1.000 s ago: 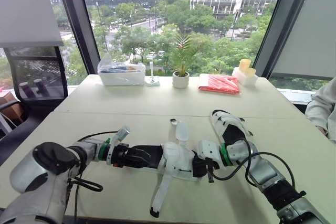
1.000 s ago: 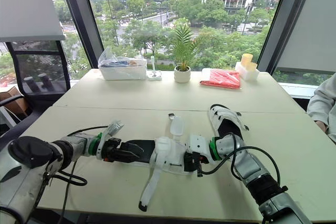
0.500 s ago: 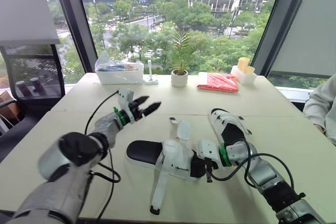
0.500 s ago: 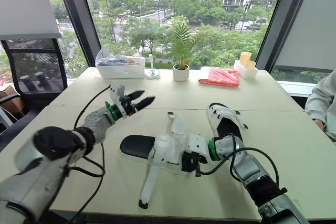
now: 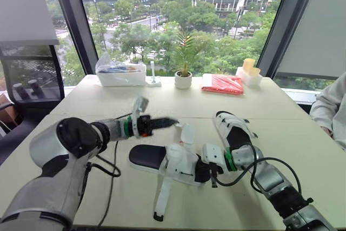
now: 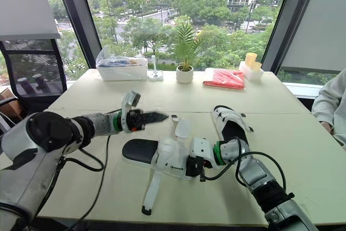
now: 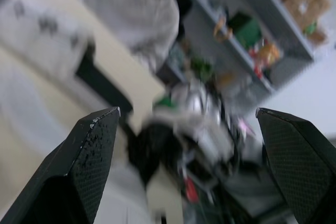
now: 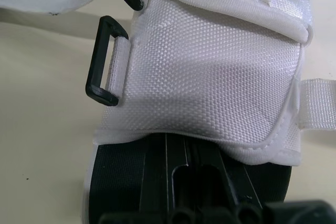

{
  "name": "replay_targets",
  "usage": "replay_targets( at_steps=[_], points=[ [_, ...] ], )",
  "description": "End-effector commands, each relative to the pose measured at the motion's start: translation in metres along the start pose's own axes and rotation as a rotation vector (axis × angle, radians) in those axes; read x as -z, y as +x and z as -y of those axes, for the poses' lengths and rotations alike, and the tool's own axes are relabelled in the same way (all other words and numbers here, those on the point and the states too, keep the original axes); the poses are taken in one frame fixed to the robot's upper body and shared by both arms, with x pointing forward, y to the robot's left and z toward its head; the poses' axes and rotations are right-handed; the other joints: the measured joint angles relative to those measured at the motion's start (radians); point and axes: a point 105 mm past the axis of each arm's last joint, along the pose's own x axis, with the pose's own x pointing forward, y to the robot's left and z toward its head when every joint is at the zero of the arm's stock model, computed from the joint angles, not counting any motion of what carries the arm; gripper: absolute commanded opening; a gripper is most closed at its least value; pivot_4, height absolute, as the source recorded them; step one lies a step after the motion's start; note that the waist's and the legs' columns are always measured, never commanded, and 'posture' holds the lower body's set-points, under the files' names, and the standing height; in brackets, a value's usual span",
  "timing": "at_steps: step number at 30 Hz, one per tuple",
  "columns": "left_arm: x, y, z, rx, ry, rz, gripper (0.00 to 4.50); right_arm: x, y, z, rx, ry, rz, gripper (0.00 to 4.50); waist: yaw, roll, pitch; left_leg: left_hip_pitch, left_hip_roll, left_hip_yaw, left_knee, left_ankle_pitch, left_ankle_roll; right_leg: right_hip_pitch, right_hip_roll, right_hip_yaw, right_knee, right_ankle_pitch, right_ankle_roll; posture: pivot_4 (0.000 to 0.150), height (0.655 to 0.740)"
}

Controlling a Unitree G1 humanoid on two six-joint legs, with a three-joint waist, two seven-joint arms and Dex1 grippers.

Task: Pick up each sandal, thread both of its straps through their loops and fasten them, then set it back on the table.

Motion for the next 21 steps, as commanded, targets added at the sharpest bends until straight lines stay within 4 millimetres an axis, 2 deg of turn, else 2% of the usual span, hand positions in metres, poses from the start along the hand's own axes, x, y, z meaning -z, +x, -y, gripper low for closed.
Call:
replay_targets(
  at_steps=[1, 4, 8, 13, 16, 21],
  points=[
    [0.045, -0.020, -0.009, -0.043, -0.036, -0.197, 4.30, 0.028, 0.007, -0.017, -0.053, 0.083, -0.101, 0.00, -0.002, -0.001, 0.001, -0.001, 0.001, 0.000, 0.000, 0.000, 0.000, -0.001, 0.000, 0.000, 0.000, 0.000, 0.000, 0.150, 0.7374],
    [0.070, -0.030, -0.015, -0.052, -0.002, -0.270, 4.30, 0.028, 0.007, -0.017, -0.050, 0.084, -0.098, 0.00, 0.001, -0.002, 0.000, 0.000, 0.003, 0.000, 0.000, 0.000, 0.000, 0.000, 0.000, 0.000, 0.000, 0.000, 0.000, 0.150, 0.7374],
    [0.082, -0.033, -0.017, -0.039, 0.007, -0.278, 4.30, 0.029, 0.008, -0.020, -0.049, 0.089, -0.097, 0.00, 0.000, 0.002, -0.003, 0.003, 0.003, 0.002, -0.001, 0.000, 0.000, 0.001, -0.002, 0.000, 0.000, 0.000, 0.000, 0.150, 0.7374],
    [0.082, -0.039, -0.017, -0.043, 0.034, -0.230, 4.30, 0.029, 0.007, -0.022, -0.049, 0.094, -0.096, 0.00, 0.001, 0.006, -0.007, 0.005, 0.004, 0.003, -0.002, -0.001, 0.000, 0.002, -0.002, 0.000, 0.000, 0.000, 0.000, 0.150, 0.7374],
    [0.089, -0.042, -0.017, -0.040, 0.061, -0.242, 4.30, 0.030, 0.007, -0.023, -0.048, 0.094, -0.098, 0.00, -0.001, 0.007, -0.007, 0.005, 0.004, 0.003, -0.002, -0.001, 0.001, 0.002, -0.002, 0.000, 0.001, 0.000, 0.000, 0.150, 0.7374],
    [0.095, -0.040, -0.017, -0.001, 0.276, -0.212, 4.30, 0.031, 0.007, -0.022, -0.046, 0.094, -0.099, 0.00, 0.002, 0.009, -0.009, 0.015, 0.004, 0.006, -0.005, -0.001, 0.001, 0.008, -0.004, 0.000, 0.000, 0.000, 0.000, 0.150, 0.7374]
  ],
)
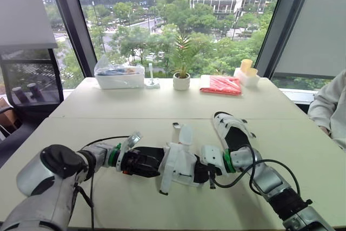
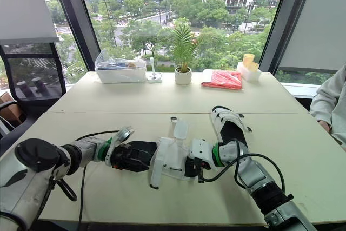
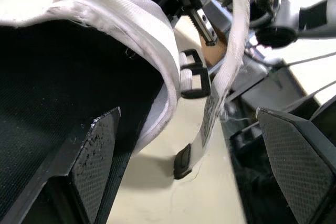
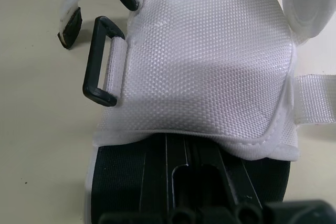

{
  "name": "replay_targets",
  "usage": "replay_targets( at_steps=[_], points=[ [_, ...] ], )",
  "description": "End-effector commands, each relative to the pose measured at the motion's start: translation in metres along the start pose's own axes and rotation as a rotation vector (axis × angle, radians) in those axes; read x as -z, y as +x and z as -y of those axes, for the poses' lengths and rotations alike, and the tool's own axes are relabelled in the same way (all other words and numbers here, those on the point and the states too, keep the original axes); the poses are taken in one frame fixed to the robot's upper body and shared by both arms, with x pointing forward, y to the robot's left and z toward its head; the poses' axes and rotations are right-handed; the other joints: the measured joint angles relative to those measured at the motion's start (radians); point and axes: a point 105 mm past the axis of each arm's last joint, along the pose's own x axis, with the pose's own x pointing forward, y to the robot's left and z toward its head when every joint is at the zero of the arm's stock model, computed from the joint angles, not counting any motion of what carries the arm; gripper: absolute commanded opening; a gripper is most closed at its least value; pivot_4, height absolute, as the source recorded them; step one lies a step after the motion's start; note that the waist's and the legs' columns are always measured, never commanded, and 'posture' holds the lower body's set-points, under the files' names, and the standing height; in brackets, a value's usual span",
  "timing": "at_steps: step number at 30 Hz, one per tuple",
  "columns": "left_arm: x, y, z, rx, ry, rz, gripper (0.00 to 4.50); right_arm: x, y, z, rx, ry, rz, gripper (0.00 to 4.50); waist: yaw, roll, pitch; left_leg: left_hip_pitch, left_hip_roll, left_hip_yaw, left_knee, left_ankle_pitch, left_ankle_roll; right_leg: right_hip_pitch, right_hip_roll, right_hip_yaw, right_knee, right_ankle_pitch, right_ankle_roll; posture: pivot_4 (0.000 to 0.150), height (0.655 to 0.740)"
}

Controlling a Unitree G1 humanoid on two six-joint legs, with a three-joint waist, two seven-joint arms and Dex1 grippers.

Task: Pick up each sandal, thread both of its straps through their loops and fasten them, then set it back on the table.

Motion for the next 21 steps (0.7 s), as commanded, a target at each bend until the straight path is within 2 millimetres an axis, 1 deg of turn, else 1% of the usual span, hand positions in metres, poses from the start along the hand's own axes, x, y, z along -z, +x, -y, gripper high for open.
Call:
replay_targets(
  at_steps=[1, 4, 7, 12, 13, 14, 18, 19, 21],
  points=[
    [0.030, -0.005, 0.007, 0.006, 0.062, -0.041, 4.30, 0.027, 0.003, -0.018, -0.059, 0.075, -0.096, 0.00, 0.001, 0.000, 0.000, 0.002, 0.000, 0.000, 0.000, 0.000, 0.000, 0.002, 0.000, 0.000, 0.000, 0.000, 0.000, 0.150, 0.7374],
    [0.029, -0.005, 0.009, -0.001, 0.216, 0.001, 4.30, 0.027, 0.003, -0.018, -0.059, 0.075, -0.095, 0.00, 0.002, 0.000, 0.000, 0.002, 0.000, 0.001, 0.000, 0.000, 0.000, 0.001, -0.001, 0.000, 0.000, 0.000, 0.000, 0.150, 0.7374],
    [0.029, -0.002, 0.010, -0.006, 0.311, 0.034, 4.30, 0.027, 0.003, -0.018, -0.059, 0.075, -0.095, 0.00, 0.002, 0.000, 0.000, 0.001, 0.000, 0.001, 0.000, 0.000, 0.000, 0.000, -0.002, 0.000, 0.000, 0.000, 0.000, 0.150, 0.7374],
    [0.027, 0.004, 0.012, 0.008, 0.395, 0.046, 4.30, 0.027, 0.003, -0.018, -0.059, 0.074, -0.095, 0.00, 0.004, 0.000, 0.000, 0.000, 0.000, 0.002, 0.000, 0.000, 0.001, 0.000, -0.002, -0.001, 0.000, 0.000, 0.000, 0.150, 0.7374],
    [0.027, 0.004, 0.012, 0.009, 0.404, 0.041, 4.30, 0.027, 0.003, -0.017, -0.059, 0.074, -0.096, 0.00, 0.005, 0.000, 0.000, 0.000, 0.000, 0.002, 0.000, 0.000, 0.001, 0.000, -0.002, -0.001, 0.000, 0.000, 0.000, 0.150, 0.7374],
    [0.025, -0.001, 0.012, -0.004, 0.420, 0.031, 4.30, 0.027, 0.002, -0.018, -0.060, 0.073, -0.096, 0.00, 0.005, 0.000, 0.000, 0.000, 0.000, 0.002, 0.000, 0.000, 0.001, 0.000, -0.002, -0.001, 0.000, 0.000, 0.000, 0.150, 0.7374],
    [0.007, -0.020, 0.010, -0.073, 0.455, 0.045, 4.30, 0.028, 0.001, -0.018, -0.064, 0.073, -0.099, 0.00, 0.005, -0.001, 0.001, -0.001, 0.000, 0.002, 0.000, -0.001, 0.001, -0.001, -0.002, -0.001, 0.000, 0.000, 0.000, 0.150, 0.7374],
    [-0.010, -0.029, 0.008, -0.110, 0.466, 0.072, 4.30, 0.028, 0.002, -0.018, -0.067, 0.073, -0.099, 0.00, 0.005, -0.002, 0.002, -0.001, 0.000, 0.002, 0.000, 0.000, 0.001, -0.001, -0.002, -0.001, 0.000, 0.000, 0.000, 0.150, 0.7374],
    [-0.036, -0.041, 0.007, -0.152, 0.485, 0.112, 4.30, 0.028, 0.002, -0.019, -0.071, 0.074, -0.098, 0.00, 0.007, -0.005, 0.004, -0.002, 0.000, 0.001, 0.001, 0.000, 0.001, -0.002, -0.002, -0.002, 0.000, 0.000, 0.000, 0.150, 0.7374]
  ],
)
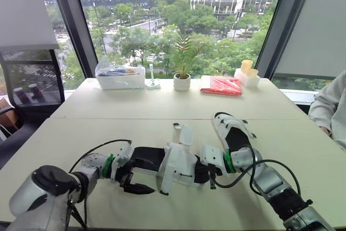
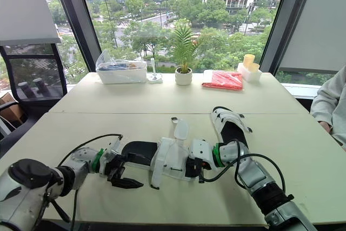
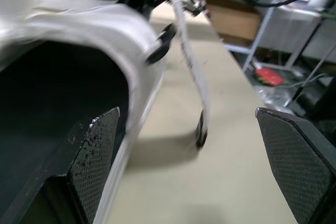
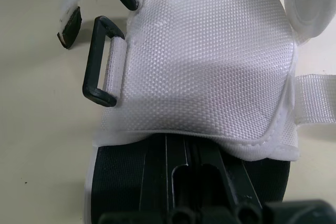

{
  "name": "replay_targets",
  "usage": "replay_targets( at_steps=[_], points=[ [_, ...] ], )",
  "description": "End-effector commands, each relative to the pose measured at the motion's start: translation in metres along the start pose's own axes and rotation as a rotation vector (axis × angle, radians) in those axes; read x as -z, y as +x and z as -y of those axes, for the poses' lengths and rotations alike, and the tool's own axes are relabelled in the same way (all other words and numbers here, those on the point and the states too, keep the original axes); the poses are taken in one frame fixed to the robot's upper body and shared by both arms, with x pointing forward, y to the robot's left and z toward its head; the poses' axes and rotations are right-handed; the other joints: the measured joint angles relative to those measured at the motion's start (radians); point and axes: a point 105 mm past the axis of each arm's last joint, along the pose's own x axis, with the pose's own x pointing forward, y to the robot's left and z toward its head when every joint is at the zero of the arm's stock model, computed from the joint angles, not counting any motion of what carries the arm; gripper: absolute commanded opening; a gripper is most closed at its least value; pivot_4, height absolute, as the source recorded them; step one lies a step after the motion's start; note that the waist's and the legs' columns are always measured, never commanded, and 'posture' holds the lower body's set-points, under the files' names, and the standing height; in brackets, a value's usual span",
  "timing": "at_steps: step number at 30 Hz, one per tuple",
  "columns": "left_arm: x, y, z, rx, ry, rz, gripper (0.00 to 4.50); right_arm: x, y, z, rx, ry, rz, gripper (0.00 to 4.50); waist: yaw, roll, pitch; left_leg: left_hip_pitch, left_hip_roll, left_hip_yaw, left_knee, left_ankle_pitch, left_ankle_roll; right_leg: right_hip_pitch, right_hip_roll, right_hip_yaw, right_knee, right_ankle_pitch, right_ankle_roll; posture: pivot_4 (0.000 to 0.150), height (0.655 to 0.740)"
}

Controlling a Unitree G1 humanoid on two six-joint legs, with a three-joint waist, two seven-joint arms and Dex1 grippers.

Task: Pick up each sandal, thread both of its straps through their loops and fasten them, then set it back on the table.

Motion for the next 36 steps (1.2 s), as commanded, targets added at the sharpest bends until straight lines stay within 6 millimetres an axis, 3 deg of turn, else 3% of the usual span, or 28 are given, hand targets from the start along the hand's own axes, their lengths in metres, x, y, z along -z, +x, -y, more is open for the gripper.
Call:
replay_targets(
  at_steps=[1, 5, 8, 13, 16, 18, 23, 28, 32, 36],
  points=[
    [-0.047, -0.015, -0.023, -0.081, 0.058, 0.070, 4.30, 0.028, 0.005, -0.021, -0.077, 0.073, -0.096, 0.00, 0.002, -0.003, 0.001, -0.001, 0.000, 0.000, 0.001, 0.000, 0.000, 0.000, 0.000, 0.000, 0.000, 0.000, 0.000, 0.150, 0.7374],
    [-0.070, -0.009, -0.033, -0.065, 0.062, 0.096, 4.30, 0.029, 0.007, -0.022, -0.090, 0.072, -0.097, 0.00, 0.001, -0.004, 0.002, -0.001, -0.001, 0.000, 0.002, 0.000, 0.000, 0.001, -0.001, -0.001, 0.000, 0.000, 0.000, 0.150, 0.7374],
    [-0.073, 0.006, -0.033, -0.004, 0.029, 0.090, 4.30, 0.030, 0.007, -0.023, -0.101, 0.068, -0.099, 0.00, -0.001, -0.004, 0.002, -0.001, -0.001, 0.000, 0.001, 0.000, 0.000, 0.000, -0.001, -0.002, 0.000, 0.000, 0.000, 0.150, 0.7374],
    [-0.050, 0.026, -0.023, 0.084, -0.021, 0.042, 4.30, 0.029, 0.009, -0.023, -0.111, 0.062, -0.099, 0.00, -0.003, -0.004, 0.002, -0.003, -0.001, 0.000, 0.002, 0.000, 0.000, -0.002, -0.001, -0.003, 0.000, 0.000, 0.000, 0.150, 0.7374],
    [-0.030, 0.026, -0.013, 0.107, -0.033, 0.004, 4.30, 0.029, 0.008, -0.023, -0.115, 0.061, -0.101, 0.00, -0.004, -0.004, 0.002, -0.003, 0.000, 0.000, 0.001, 0.000, 0.000, -0.002, -0.001, -0.003, 0.000, 0.000, 0.000, 0.150, 0.7374],
    [-0.028, 0.024, -0.012, 0.092, -0.040, 0.017, 4.30, 0.029, 0.008, -0.024, -0.117, 0.062, -0.101, 0.00, -0.002, -0.004, 0.002, -0.003, 0.000, 0.000, 0.001, 0.000, 0.000, -0.002, -0.001, -0.003, 0.000, 0.000, 0.000, 0.150, 0.7374],
    [-0.073, 0.011, -0.043, -0.089, -0.059, 0.201, 4.30, 0.029, 0.010, -0.028, -0.123, 0.063, -0.101, 0.00, 0.000, -0.007, 0.003, -0.007, 0.000, -0.001, 0.003, 0.000, 0.000, -0.004, -0.001, -0.004, 0.000, 0.000, 0.000, 0.150, 0.7374],
    [-0.125, -0.003, -0.090, -0.455, -0.024, 0.391, 4.30, 0.028, 0.011, -0.029, -0.120, 0.064, -0.099, 0.00, -0.002, -0.007, 0.003, -0.008, 0.000, -0.001, 0.003, 0.000, 0.000, -0.007, -0.002, -0.004, 0.001, 0.000, 0.000, 0.150, 0.7374],
    [-0.140, -0.011, -0.119, -0.748, -0.069, 0.505, 4.30, 0.028, 0.011, -0.027, -0.109, 0.068, -0.097, 0.00, -0.002, -0.007, 0.003, -0.009, 0.000, -0.001, 0.003, 0.000, 0.000, -0.007, -0.002, -0.004, 0.001, 0.000, 0.000, 0.150, 0.7374],
    [-0.139, -0.012, -0.147, -0.999, -0.094, 0.559, 4.30, 0.028, 0.010, -0.026, -0.104, 0.068, -0.097, 0.00, 0.003, -0.008, 0.003, -0.009, 0.000, -0.001, 0.003, 0.000, 0.000, -0.007, -0.002, -0.004, 0.002, 0.000, 0.000, 0.150, 0.7374]
  ],
)
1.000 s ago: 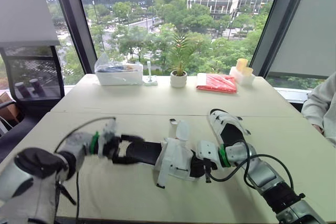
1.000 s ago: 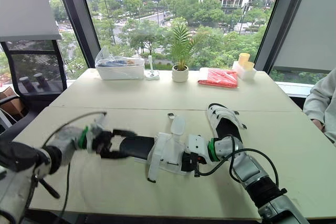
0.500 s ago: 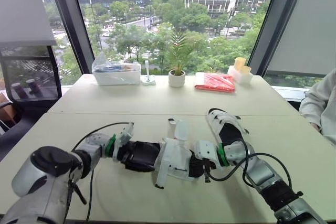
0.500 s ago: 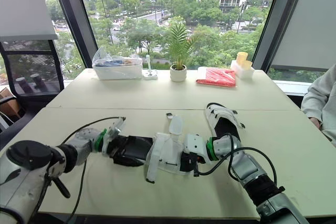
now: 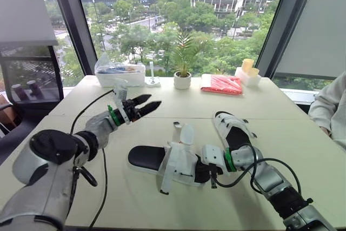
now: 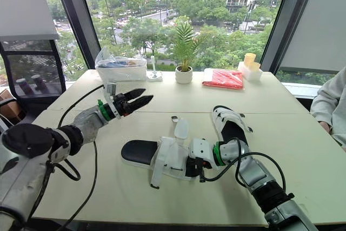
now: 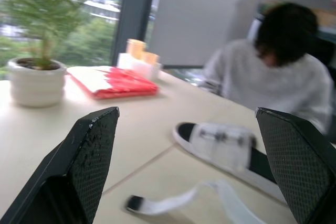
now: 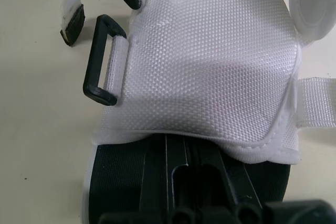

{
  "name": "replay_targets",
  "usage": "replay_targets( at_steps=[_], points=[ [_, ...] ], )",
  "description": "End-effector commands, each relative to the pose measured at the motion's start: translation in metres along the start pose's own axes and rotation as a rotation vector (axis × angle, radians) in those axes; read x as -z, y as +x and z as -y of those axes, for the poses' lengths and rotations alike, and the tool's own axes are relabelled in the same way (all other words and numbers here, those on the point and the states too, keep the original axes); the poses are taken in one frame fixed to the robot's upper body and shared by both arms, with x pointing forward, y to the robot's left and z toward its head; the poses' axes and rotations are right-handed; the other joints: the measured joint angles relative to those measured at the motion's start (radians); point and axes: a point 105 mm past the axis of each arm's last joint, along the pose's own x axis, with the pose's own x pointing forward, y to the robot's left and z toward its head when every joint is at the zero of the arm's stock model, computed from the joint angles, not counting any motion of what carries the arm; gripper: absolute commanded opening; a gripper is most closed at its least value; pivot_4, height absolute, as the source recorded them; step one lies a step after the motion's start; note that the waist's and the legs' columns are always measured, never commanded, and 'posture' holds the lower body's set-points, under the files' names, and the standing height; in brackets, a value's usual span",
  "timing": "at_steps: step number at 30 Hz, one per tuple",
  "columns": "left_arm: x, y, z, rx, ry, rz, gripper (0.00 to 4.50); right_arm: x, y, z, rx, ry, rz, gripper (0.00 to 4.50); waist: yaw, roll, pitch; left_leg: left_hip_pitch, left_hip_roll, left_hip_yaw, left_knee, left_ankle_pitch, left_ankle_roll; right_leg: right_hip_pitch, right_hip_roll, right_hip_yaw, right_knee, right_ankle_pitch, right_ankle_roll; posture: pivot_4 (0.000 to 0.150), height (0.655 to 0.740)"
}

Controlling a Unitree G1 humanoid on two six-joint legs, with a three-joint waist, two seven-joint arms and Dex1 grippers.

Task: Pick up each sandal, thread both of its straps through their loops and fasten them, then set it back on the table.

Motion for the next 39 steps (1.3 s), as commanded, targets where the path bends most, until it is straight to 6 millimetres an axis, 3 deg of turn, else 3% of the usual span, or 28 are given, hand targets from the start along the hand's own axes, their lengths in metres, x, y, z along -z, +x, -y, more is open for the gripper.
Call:
replay_targets(
  at_steps=[1, 7, 11, 16, 22, 26, 32, 36, 39],
  points=[
    [-0.010, 0.018, -0.022, -0.236, 0.045, 0.088, 4.30, 0.029, 0.012, -0.026, -0.088, 0.084, -0.101, 0.00, 0.002, -0.001, 0.000, 0.000, 0.000, 0.000, 0.000, 0.000, 0.000, 0.000, 0.000, 0.000, 0.000, 0.000, 0.000, 0.150, 0.7374],
    [-0.006, 0.030, -0.037, -0.497, 0.053, 0.134, 4.30, 0.028, 0.013, -0.026, -0.082, 0.084, -0.098, 0.00, -0.004, -0.001, 0.000, -0.003, 0.000, 0.000, 0.001, 0.001, -0.001, -0.003, 0.000, 0.001, 0.000, 0.001, -0.001, 0.150, 0.7374],
    [-0.002, 0.037, -0.035, -0.534, -0.107, 0.152, 4.30, 0.028, 0.014, -0.027, -0.081, 0.083, -0.098, 0.00, -0.001, -0.002, 0.000, -0.003, 0.000, 0.000, 0.001, 0.001, -0.002, -0.003, 0.000, 0.001, 0.000, 0.001, -0.001, 0.150, 0.7374],
    [-0.009, 0.055, -0.007, -0.279, -0.447, 0.248, 4.30, 0.026, 0.016, -0.026, -0.074, 0.085, -0.091, 0.00, -0.001, -0.002, 0.000, -0.002, 0.000, -0.001, 0.003, 0.001, -0.002, 0.000, 0.001, 0.000, -0.001, 0.001, -0.001, 0.150, 0.7374],
    [-0.021, 0.051, 0.023, 0.061, -0.699, 0.234, 4.30, 0.026, 0.017, -0.025, -0.068, 0.088, -0.091, 0.00, -0.019, -0.002, 0.000, -0.002, 0.000, -0.001, 0.003, 0.001, -0.002, 0.000, 0.002, 0.000, -0.001, 0.001, -0.001, 0.150, 0.7374],
    [-0.035, 0.023, 0.049, 0.270, -0.722, 0.152, 4.30, 0.026, 0.018, -0.025, -0.068, 0.086, -0.091, 0.00, -0.028, -0.001, -0.001, -0.002, 0.000, -0.002, 0.003, 0.001, -0.002, 0.000, 0.001, 0.001, -0.001, 0.001, -0.001, 0.150, 0.7374],
    [-0.040, -0.022, 0.091, 0.417, -0.686, 0.010, 4.30, 0.027, 0.019, -0.026, -0.072, 0.087, -0.092, 0.00, -0.024, -0.001, 0.000, -0.002, 0.000, -0.004, 0.003, 0.002, -0.004, 0.001, -0.001, 0.004, -0.002, 0.001, -0.001, 0.150, 0.7374],
    [-0.026, -0.053, 0.109, 0.398, -0.599, -0.096, 4.30, 0.026, 0.020, -0.027, -0.073, 0.087, -0.088, 0.00, -0.025, 0.000, -0.001, 0.000, 0.000, -0.005, 0.002, 0.002, -0.006, 0.004, -0.001, 0.005, -0.002, 0.001, -0.002, 0.150, 0.7374],
    [-0.011, -0.072, 0.110, 0.346, -0.546, -0.184, 4.30, 0.026, 0.021, -0.028, -0.075, 0.089, -0.085, 0.00, -0.026, 0.000, -0.001, 0.006, 0.000, -0.005, 0.000, 0.002, -0.007, 0.008, 0.000, 0.005, -0.004, 0.001, -0.002, 0.150, 0.7374]
  ],
)
